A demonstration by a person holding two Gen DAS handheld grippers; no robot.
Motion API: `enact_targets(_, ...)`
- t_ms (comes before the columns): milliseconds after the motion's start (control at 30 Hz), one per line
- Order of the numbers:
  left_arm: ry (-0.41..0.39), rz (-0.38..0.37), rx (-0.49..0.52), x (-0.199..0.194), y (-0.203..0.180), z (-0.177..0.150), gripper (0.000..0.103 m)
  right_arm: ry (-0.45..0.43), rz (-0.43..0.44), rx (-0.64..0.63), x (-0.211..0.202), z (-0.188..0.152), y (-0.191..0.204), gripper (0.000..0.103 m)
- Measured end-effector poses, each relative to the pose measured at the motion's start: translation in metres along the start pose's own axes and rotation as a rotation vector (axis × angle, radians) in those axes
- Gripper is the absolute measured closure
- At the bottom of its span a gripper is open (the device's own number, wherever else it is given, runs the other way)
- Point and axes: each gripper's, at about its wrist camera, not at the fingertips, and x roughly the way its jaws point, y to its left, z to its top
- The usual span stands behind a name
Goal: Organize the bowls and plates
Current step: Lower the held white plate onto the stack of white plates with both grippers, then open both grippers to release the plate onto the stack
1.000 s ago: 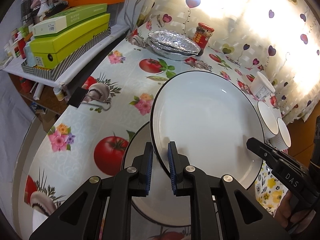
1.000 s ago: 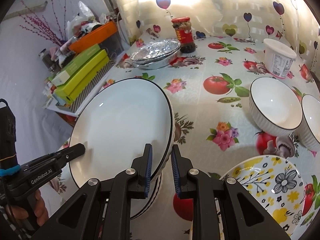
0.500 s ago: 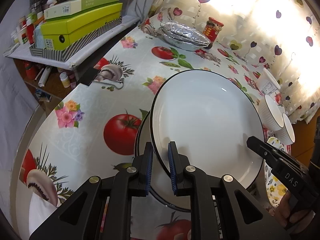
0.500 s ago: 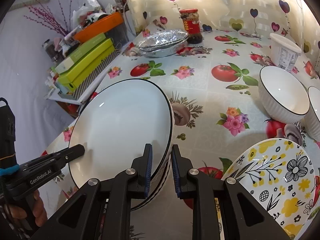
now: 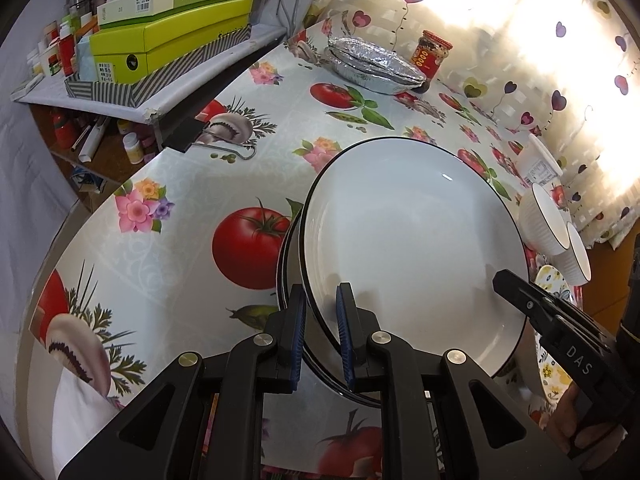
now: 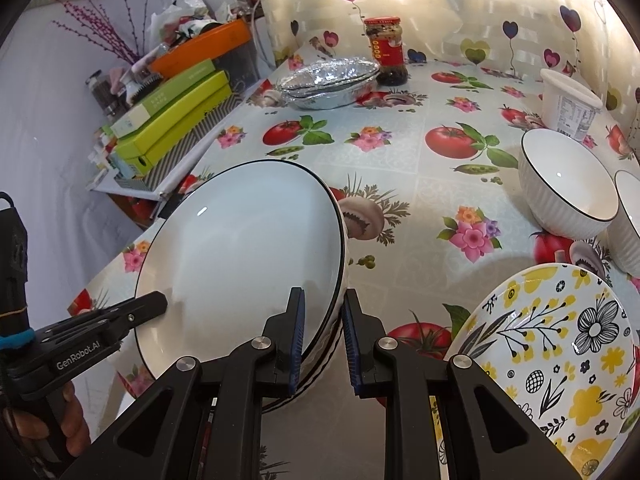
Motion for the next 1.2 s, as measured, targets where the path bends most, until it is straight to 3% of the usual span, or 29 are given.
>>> enact_targets(1200,0.023,0.018,0.003,0.011,-0.01,-0.005,0.084,-0.044,-0.021,-0.018,-0.003,-0.005,-0.003,0.085)
